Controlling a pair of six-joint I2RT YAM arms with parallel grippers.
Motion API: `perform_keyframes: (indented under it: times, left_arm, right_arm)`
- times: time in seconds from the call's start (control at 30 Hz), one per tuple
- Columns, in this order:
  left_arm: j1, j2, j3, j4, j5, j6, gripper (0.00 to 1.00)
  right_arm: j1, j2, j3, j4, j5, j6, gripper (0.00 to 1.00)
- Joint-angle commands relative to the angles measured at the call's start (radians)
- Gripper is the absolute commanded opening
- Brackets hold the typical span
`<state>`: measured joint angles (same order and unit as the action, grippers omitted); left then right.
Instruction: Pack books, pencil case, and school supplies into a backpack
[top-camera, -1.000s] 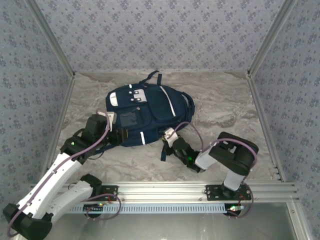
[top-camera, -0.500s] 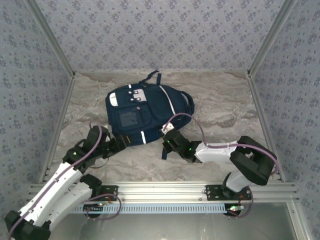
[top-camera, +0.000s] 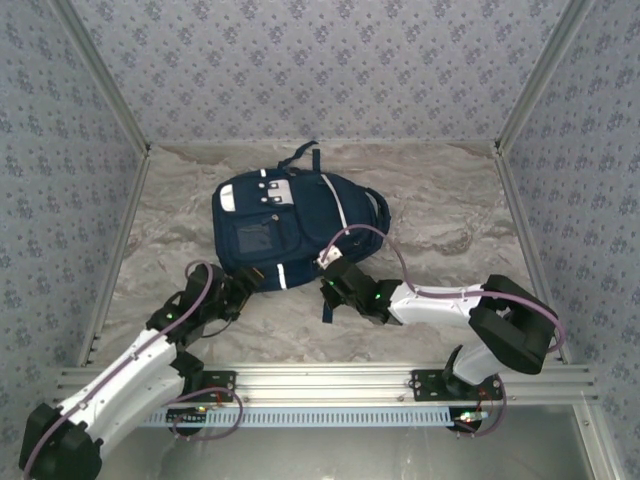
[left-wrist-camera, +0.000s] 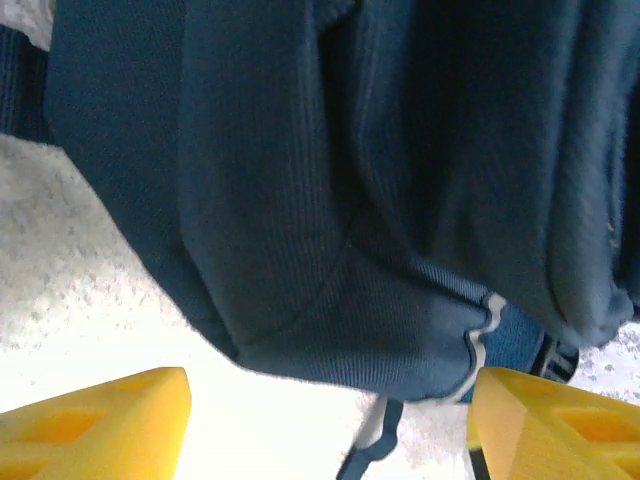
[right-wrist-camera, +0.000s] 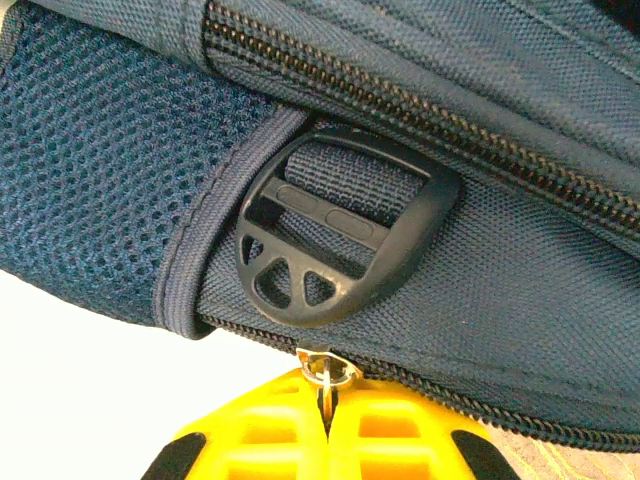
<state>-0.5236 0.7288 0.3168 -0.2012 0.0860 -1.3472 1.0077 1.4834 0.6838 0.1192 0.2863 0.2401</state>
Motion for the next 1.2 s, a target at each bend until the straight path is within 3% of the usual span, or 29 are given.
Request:
perform_keyframes:
  times: [0.0,0.13,0.3,0.57,0.8,1.17]
  left_arm:
    - [0.0,0.044,-0.007,0.121,-0.035,-0.056,0.72]
    - [-0.001,0.114,0.0,0.141,-0.042,-0.059,0.64]
    - [0.004,0.143,0.045,0.067,-0.093,0.005,0.38]
    - [0.046,0.09,0.05,-0.021,-0.149,0.058,0.13]
    - [0.091,0.07,0.053,-0.063,-0.146,0.095,0.03]
    - [0.164,0.107,0.149,-0.174,-0.154,0.2,0.0]
  right_arm:
    - [0.008,-0.019,0.039,-0.03,-0.036,0.013,0.0]
    - [0.004,-0.027,0.031,-0.039,-0.041,0.016,0.0]
    - [-0.007,-0.019,0.026,-0.072,-0.027,0.013,0.0]
    - [-0.056,-0.019,0.005,-0.154,-0.033,0.047,0.0]
    - [-0.13,-0.003,0.002,-0.203,-0.074,0.085,0.0]
    - [-0.175,0.008,0.041,-0.313,-0.022,0.084,0.0]
